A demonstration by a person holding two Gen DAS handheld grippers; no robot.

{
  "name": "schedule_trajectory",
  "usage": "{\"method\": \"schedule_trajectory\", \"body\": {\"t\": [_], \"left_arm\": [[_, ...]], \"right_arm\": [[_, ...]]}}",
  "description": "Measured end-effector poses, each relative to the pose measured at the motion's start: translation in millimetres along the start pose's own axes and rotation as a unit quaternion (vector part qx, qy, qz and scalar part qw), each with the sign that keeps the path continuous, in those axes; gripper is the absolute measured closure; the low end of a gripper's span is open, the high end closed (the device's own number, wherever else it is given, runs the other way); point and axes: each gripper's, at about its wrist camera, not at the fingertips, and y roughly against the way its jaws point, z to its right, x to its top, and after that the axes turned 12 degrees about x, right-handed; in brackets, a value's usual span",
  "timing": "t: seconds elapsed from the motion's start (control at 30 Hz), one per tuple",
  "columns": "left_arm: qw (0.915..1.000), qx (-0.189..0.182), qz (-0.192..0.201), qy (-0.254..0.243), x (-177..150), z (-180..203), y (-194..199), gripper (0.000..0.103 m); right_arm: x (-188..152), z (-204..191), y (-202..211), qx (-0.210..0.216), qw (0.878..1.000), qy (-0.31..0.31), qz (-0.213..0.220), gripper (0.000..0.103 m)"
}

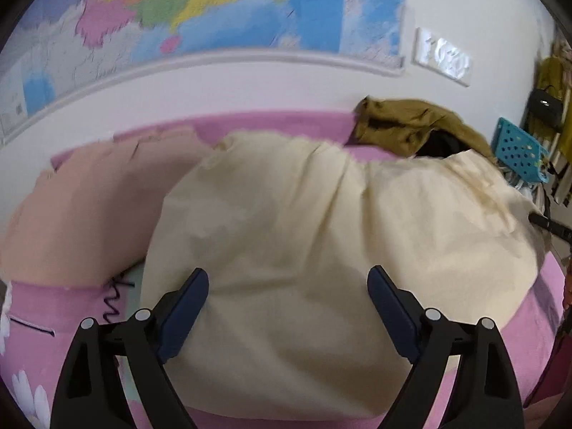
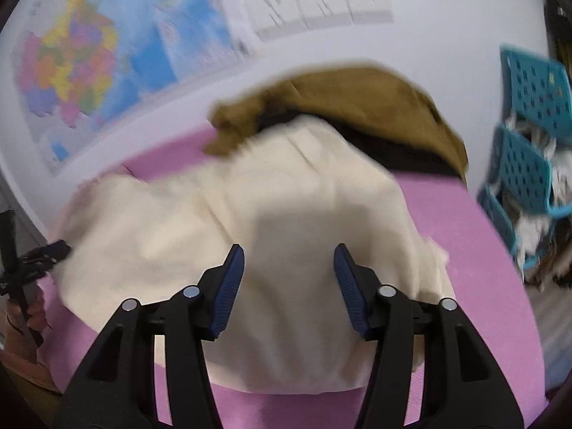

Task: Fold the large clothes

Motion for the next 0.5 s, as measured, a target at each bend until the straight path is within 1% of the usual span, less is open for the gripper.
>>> {"method": "schedule_trajectory", "body": {"t": [0.07,0.1,0.17,0.2,0.33,0.37,0.43,0.5], "left_arm": [[0.9998,0.003,-0.017,0.004,-3.1,-0.6,-12.2,0.016],[0.9998,0.006,-0.019,0.0,-3.9,1.2,-14.5,0.016],[0.9997,0.017,-0.013,-0.015,-5.0,5.1,-10.9,0.016],[0.9997,0.016,-0.009,-0.018,-5.2,4.7,-7.7,0.016],[0.9999,-0.005,0.014,-0.008,-10.5,-12.7,16.1,0.016],[0.9996,-0.002,0.027,-0.005,-14.0,-20.6,26.7,0.016],[0.9985,0.017,0.051,-0.013,-20.4,-29.7,40.6,0.023],[0.9977,0.039,0.052,-0.016,-24.5,-36.2,45.4,0.023]], "right_arm": [[-5.2,8.7,-9.9,0.003,1.0,-0.009,-0.009,0.054],[-5.2,10.1,-12.0,0.004,1.0,-0.014,-0.014,0.054],[-3.3,8.4,-7.7,0.004,1.0,-0.014,-0.004,0.054],[-2.8,6.9,-3.8,0.011,1.0,-0.016,0.0,0.052],[-0.3,-7.2,12.3,0.04,0.999,-0.005,0.019,0.051],[-0.5,-14.9,17.7,0.054,0.998,0.003,0.027,0.051],[-1.1,-28.6,21.0,0.07,0.997,0.02,0.032,0.049],[0.6,-41.3,20.9,0.082,0.996,0.036,0.031,0.049]]}}
